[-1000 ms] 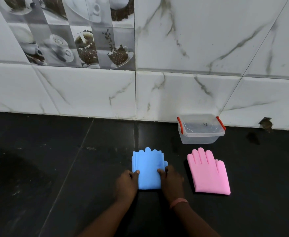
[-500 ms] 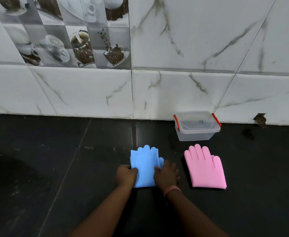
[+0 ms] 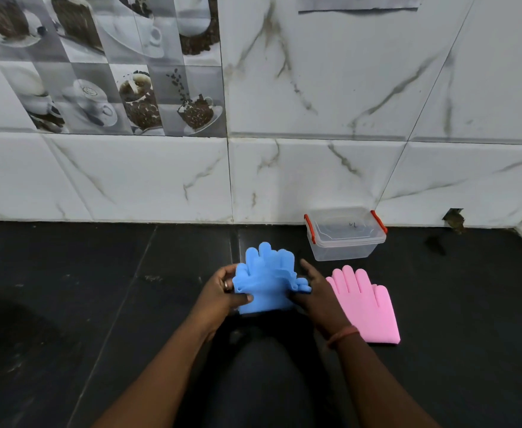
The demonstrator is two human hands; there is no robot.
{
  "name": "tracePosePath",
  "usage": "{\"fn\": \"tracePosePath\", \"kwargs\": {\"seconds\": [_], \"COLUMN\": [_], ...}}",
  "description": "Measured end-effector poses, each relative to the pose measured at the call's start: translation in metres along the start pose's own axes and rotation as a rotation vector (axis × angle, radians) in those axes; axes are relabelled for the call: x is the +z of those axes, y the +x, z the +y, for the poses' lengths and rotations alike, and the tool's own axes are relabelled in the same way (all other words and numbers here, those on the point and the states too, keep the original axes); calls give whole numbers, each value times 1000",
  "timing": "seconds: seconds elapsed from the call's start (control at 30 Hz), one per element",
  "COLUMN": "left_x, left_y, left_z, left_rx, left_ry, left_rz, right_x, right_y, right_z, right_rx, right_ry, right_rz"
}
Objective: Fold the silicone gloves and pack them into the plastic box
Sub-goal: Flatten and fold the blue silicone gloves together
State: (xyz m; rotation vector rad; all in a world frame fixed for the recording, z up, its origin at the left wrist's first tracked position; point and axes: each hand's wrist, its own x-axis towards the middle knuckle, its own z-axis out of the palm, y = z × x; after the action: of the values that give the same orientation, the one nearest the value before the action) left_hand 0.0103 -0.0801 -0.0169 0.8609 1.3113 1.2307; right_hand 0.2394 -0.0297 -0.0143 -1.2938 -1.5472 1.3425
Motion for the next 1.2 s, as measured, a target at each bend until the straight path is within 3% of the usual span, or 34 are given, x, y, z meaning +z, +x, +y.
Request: {"fn": "tracePosePath", "kwargs": {"seconds": [0.2, 0.33, 0.4, 0.5, 0.6, 0.67, 0.77, 0.83, 0.9, 1.0, 1.2], "left_x": [13, 19, 20, 15, 1, -5, 7, 22, 38, 52, 50], "left_y": [16, 18, 15, 3, -7, -8, -13, -14, -13, -13, -9], "left_z": [13, 0, -17, -47, -71, -73, -62, -56, -59, -80, -97], "left_rx": [393, 731, 812, 730, 723, 701, 641, 577, 492, 334, 269], "left_ry": [513, 944, 1091, 1027, 1040, 1028, 857, 766, 846, 1163, 1323], "left_rz": [-162, -133, -209, -319, -231, -172, 54, 172, 131, -12, -44], "right_x": [-19, -23, -21, -19, -24, -26, -21, -5, 20, 50, 49], "right_y": [13, 8, 0, -9, -12, -14, -14, -14, -16, -25, -21], "right_z": [-14, 11, 32, 52, 55, 51, 40, 38, 45, 74, 92], "right_rx": [-458, -556, -558, -427, -293, -258, -234, -297, -231, -50, -97], "right_ry": [-584, -1025, -1136, -1135, -1116, -1016, -754, -671, -785, -1045, -1123], "right_rz": [71, -19, -114, -262, -288, -163, 153, 241, 141, -63, -78]}}
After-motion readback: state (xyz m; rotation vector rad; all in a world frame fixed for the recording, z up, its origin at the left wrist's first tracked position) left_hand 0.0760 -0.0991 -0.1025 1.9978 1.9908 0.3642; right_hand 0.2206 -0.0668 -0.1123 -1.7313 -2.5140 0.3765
